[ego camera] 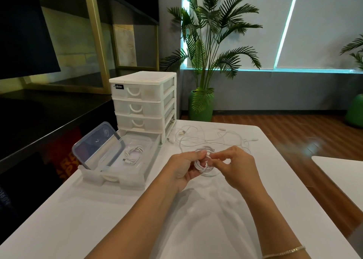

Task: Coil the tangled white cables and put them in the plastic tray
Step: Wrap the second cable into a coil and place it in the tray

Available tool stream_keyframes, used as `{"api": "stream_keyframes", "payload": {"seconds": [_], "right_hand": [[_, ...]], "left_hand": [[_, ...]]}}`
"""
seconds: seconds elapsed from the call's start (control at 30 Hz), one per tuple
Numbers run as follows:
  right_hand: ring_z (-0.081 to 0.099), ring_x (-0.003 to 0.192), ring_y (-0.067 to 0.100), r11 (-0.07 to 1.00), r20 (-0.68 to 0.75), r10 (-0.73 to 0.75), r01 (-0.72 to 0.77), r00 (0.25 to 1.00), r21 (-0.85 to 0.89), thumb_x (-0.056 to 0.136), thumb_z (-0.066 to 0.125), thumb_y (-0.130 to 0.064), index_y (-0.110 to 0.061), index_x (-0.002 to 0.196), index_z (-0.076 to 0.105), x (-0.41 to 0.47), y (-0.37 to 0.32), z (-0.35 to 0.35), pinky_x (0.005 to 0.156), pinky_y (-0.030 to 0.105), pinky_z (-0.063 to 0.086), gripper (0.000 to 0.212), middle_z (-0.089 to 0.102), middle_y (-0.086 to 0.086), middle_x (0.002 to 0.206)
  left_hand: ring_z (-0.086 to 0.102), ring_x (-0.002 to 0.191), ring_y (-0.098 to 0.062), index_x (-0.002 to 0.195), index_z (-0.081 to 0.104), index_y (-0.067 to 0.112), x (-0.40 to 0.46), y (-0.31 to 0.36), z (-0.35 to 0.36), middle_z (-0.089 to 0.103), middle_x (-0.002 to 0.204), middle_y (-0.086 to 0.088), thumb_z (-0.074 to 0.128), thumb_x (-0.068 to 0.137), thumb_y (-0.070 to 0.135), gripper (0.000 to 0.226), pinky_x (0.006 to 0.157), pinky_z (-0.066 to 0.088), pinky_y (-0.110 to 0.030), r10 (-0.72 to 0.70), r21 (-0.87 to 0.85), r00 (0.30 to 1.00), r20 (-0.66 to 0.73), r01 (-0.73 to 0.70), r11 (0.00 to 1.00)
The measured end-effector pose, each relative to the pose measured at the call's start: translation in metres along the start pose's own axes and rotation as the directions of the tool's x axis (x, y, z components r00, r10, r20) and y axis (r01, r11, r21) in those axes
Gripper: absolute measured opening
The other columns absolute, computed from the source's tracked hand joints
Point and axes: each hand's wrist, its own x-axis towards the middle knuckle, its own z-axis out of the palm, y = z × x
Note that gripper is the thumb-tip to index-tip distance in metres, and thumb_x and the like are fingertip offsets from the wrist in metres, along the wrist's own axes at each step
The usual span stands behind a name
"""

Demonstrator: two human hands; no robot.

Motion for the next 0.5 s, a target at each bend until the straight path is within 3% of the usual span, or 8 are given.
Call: {"api": "stream_keyframes", "payload": {"seconds": [0.1,0.2,0.4,0.5], "right_hand": [[0.047,0.076,0.005,0.999,-0.016,-0.003,0.002,1.000,-0.032,0.083,0.066,-0.029,-0.021,0.099,0.073,0.000,0.000,0.001,0.070,0.021,0.037,0.019,0.061,-0.004,0.092],[0.048,0.078,0.006,0.999,-0.038,-0.043,0.042,0.998,-0.026,0.086,0.063,-0.026,-0.018,0.098,0.073,-0.001,-0.001,0.003,0.068,0.019,0.037,0.018,0.062,-0.003,0.093],[0.046,0.067,0.001,0.992,-0.066,-0.022,0.030,0.998,0.125,0.086,0.062,-0.018,-0.014,0.091,0.072,-0.003,-0.002,0.009,0.060,0.007,0.034,0.011,0.060,-0.005,0.086],[0.049,0.069,0.003,0.974,-0.048,0.027,-0.015,0.998,0.225,0.087,0.061,-0.017,-0.017,0.089,0.071,-0.004,-0.002,0.014,0.064,0.011,0.037,0.010,0.062,-0.006,0.086]], "left_hand": [[0.065,0.052,-0.009,0.083,0.069,0.002,-0.001,-0.001,0.001,0.071,0.066,-0.004,0.065,0.084,0.005,0.005,0.051,0.054,-0.019,0.012,-0.009,0.999,0.037,-0.012,1.000],[0.067,0.067,-0.012,0.088,0.065,0.011,-0.001,-0.001,0.001,0.070,0.078,-0.001,0.067,0.082,0.006,0.008,0.062,0.055,-0.021,0.128,0.176,0.991,0.045,-0.134,0.975],[0.062,0.080,-0.017,0.084,0.060,0.024,0.001,0.001,-0.008,0.066,0.083,0.002,0.077,0.073,0.012,0.023,0.079,0.054,-0.032,0.361,0.610,0.922,0.139,-0.367,0.702],[0.057,0.074,-0.011,0.083,0.053,0.029,0.000,0.002,-0.008,0.060,0.081,0.009,0.075,0.077,0.024,0.024,0.069,0.052,-0.024,0.397,0.698,0.896,0.200,-0.415,0.584]]}}
